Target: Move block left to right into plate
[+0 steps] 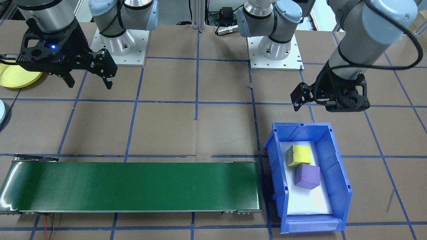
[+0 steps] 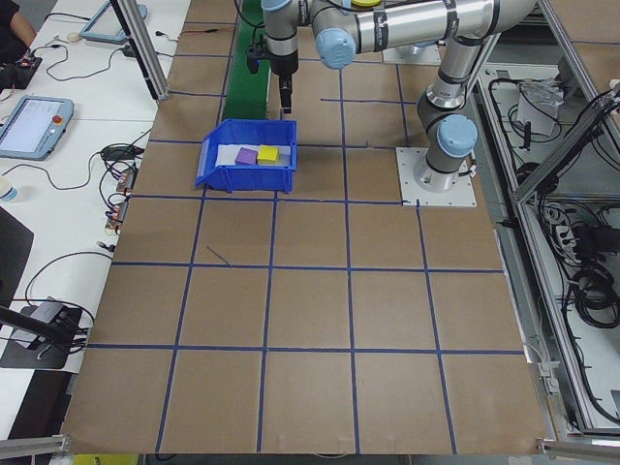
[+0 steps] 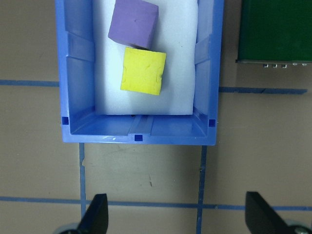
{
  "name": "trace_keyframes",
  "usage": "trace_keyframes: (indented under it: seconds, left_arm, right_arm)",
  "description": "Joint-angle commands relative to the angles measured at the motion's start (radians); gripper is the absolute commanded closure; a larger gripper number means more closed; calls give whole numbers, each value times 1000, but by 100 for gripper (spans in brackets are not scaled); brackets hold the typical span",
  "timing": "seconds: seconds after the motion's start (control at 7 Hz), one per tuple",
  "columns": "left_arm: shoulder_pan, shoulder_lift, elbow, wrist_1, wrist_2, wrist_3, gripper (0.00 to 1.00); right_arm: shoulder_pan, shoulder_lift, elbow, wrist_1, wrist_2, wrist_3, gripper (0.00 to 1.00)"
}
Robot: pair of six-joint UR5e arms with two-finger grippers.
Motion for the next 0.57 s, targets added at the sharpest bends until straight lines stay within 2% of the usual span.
trace_keyframes:
  seconds: [0.0, 0.43]
  left_arm:
    - [2, -136, -2, 138, 2, 35, 0]
    - [5, -202, -25, 197, 2, 57, 0]
  right_arm:
    - [0, 0, 0, 0, -1, 1, 0]
    - [0, 0, 0, 0, -1, 1, 0]
